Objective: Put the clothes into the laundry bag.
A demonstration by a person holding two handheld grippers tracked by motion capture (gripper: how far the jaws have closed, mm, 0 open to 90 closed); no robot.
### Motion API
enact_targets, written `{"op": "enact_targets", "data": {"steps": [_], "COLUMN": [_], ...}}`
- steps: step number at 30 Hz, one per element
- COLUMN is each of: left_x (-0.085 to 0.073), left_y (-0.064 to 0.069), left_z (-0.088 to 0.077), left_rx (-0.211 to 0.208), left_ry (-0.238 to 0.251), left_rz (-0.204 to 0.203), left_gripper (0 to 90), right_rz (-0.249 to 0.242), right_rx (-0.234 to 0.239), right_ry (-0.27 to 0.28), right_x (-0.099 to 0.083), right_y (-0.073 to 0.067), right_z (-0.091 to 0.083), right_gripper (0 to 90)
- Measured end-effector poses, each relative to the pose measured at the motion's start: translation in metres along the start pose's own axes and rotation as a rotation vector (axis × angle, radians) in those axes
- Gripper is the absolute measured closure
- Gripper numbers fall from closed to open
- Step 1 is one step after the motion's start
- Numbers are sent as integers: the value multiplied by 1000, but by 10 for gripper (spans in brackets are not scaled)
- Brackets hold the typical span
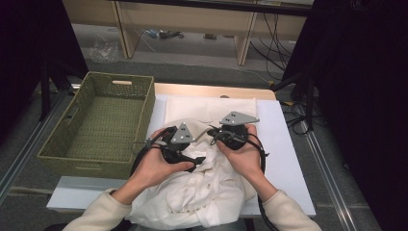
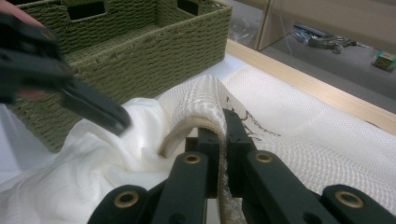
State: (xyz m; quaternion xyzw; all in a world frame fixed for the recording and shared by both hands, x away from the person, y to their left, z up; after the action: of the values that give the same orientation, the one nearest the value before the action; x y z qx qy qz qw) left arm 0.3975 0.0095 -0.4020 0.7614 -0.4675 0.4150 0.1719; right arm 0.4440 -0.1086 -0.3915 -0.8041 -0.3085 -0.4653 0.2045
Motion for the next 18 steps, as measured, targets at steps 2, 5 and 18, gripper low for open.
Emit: {"op": "enact_targets", "data": {"steps": [2,5,18], "left_x": [-5,-19,-45], "left_y": [-2,-8,-4], "left_z": [-4,3,50], "left_rx": [11,21,-41], "left_ry": [-10,-73,-248], "left_rz": [2,1,-6], "left_gripper": [239,233,566], "right_rz": [-18,-18,1], "right_rx": [-9,-11,-3], "right_ry": [-5,-2,-24], "right_x": [1,1,-2], "right_y": [1,-1,-3], "right_z": [-1,0,0], "right_gripper": [893,893,893]}}
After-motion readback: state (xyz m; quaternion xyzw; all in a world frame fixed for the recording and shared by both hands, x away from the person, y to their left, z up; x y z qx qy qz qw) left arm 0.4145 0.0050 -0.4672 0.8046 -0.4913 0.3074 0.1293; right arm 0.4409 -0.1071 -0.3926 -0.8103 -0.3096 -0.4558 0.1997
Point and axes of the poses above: each handheld gripper's, and its own axes: z roughly forward along the jaws, x roughly out of its top, y roughly to its right, the point moved 7 cm from there along z, roughly forward along the jaws, and after that the axes turned 4 degrees about z, right-handed, at the moved point
